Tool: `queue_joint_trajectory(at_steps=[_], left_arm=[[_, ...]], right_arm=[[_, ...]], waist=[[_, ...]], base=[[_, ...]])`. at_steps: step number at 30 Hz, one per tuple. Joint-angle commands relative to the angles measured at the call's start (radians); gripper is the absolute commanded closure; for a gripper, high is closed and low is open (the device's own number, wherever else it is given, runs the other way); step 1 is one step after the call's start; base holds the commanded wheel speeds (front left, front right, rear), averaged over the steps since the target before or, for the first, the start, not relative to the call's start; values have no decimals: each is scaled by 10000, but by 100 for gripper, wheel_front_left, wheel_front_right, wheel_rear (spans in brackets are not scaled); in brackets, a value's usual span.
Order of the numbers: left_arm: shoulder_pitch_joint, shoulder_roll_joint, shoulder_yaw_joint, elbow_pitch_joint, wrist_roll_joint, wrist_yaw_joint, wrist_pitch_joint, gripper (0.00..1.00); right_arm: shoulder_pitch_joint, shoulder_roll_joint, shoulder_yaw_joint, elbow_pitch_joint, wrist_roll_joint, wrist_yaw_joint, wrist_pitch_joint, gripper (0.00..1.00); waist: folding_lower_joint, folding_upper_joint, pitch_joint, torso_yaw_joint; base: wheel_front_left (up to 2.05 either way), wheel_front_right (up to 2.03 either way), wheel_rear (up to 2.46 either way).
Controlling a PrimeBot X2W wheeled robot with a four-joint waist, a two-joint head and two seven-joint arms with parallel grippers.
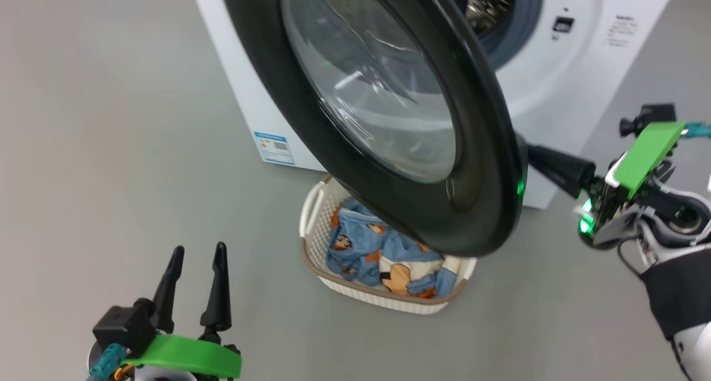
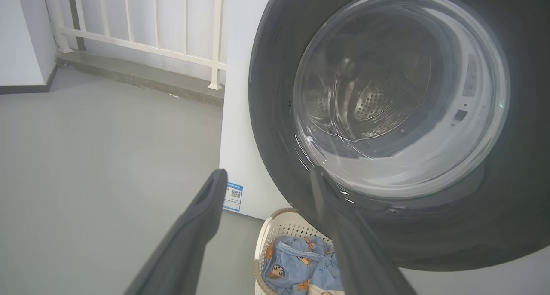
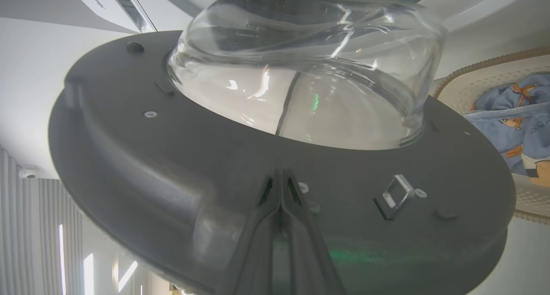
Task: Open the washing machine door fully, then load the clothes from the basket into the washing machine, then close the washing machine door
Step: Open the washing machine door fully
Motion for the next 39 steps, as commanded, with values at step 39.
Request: queue_joint_trajectory(at_steps=[39], left_arm=[[250, 384, 166, 15, 98, 38, -63, 0]], right_arm=[[2182, 1313, 217, -1445, -35, 60, 1119, 100]], waist=[[0, 0, -1138, 1659]], base=[[0, 0, 0]])
